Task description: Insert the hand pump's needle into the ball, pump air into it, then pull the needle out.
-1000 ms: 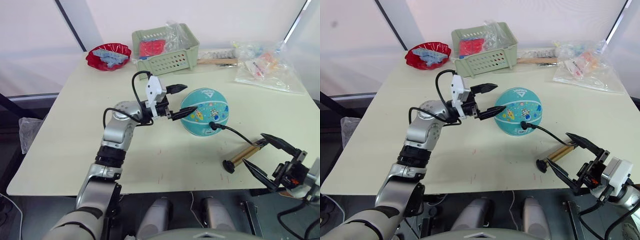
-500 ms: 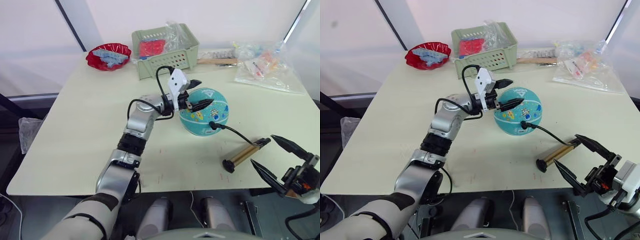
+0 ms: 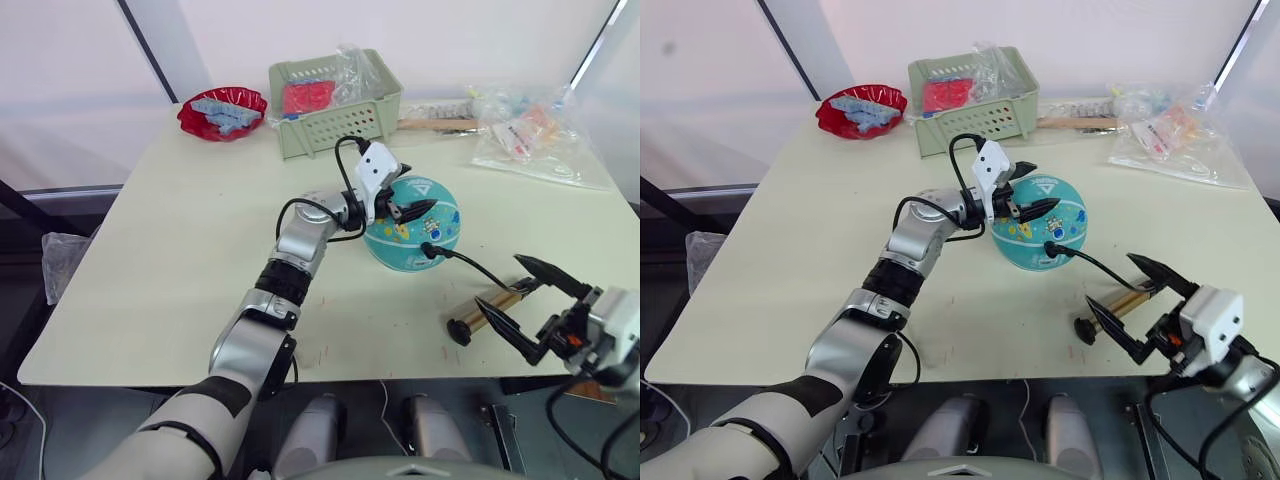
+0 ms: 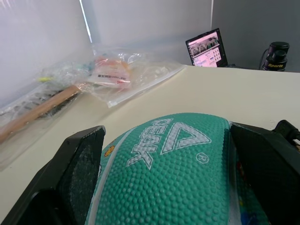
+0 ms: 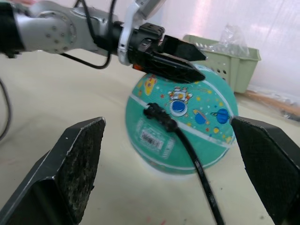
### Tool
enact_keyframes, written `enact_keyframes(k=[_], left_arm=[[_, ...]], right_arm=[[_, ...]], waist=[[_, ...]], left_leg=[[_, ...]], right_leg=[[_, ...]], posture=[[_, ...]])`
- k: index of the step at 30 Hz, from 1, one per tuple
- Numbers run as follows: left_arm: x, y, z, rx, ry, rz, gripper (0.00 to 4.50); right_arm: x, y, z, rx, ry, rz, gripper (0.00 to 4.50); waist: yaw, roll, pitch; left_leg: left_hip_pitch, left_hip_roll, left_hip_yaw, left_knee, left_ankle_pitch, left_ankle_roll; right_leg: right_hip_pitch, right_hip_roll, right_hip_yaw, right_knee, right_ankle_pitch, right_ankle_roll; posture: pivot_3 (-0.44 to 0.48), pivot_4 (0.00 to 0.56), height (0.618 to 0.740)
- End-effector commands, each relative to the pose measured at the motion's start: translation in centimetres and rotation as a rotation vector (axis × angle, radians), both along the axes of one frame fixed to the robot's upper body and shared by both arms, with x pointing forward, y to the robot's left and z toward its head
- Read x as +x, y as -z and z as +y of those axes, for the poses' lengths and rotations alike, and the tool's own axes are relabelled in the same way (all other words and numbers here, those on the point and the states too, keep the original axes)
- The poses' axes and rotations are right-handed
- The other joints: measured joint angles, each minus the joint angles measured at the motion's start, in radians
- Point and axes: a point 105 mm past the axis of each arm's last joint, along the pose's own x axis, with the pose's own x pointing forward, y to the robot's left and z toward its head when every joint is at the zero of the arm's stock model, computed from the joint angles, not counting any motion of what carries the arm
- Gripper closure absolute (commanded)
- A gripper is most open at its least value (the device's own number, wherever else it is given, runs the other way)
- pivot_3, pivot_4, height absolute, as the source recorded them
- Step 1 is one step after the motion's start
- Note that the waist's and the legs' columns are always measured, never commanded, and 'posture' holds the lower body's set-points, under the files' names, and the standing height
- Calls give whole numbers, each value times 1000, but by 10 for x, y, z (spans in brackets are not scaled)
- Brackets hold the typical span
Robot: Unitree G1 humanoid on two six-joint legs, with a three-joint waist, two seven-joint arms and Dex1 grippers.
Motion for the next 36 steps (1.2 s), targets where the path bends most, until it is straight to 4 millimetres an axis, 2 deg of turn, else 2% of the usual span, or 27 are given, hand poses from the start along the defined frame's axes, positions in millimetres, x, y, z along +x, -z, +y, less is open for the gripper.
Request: enact_keyframes(k=[1, 8, 20, 23, 24, 26, 31, 36], left_arm=[[0, 28, 0, 62, -25, 56, 0], [0, 31, -5, 45, -41, 70, 0], [2, 32, -8, 37, -53, 74, 0], [2, 33, -8, 36, -56, 74, 0], [2, 34, -8, 37, -57, 74, 0], [3, 35, -7, 41, -68, 75, 0], [7, 41, -3, 60, -117, 84, 0], [9, 51, -2, 78, -162, 88, 0]], right_arm=[[15, -2, 18, -154, 7, -33, 33], [44, 1, 31, -373, 38, -72, 33], [68, 13, 45, -698, 29, -199, 33], [69, 10, 48, -721, 33, -244, 787], [70, 9, 47, -725, 39, -252, 1166], [70, 11, 45, -745, 38, -254, 2258], [69, 9, 47, -741, 32, -273, 4443], [65, 3, 48, -727, 30, -313, 4440]], waist=[[2, 0, 0], [12, -1, -1], [12, -2, -2], [12, -2, -2], [12, -2, -2], [12, -2, -2], [12, -2, -2], [12, -2, -2]], left_leg=[[0, 0, 0, 0, 0, 0], [0, 0, -1, 0, 0, -1], [0, -1, -1, 1, 1, -1], [0, -1, -1, 1, 1, -2], [0, -1, -1, 1, 2, -2], [0, -1, -1, 1, 2, -3], [0, -1, -1, 1, 2, -2], [0, -1, -1, 1, 4, -2]], right_leg=[[0, 0, 0, 0, 0, 0], [0, 0, -1, 0, 0, 0], [1, 0, -1, 0, 1, 0], [1, 0, -1, 0, 1, 0], [1, 0, -1, 0, 1, 0], [1, 0, -1, 0, 1, 0], [1, 0, -1, 0, 2, 0], [1, 0, -1, 0, 3, 1]], posture=[[0, 150, 737], [0, 150, 737], [0, 150, 737], [0, 150, 737], [0, 150, 737], [0, 150, 737], [0, 150, 737], [0, 150, 737]])
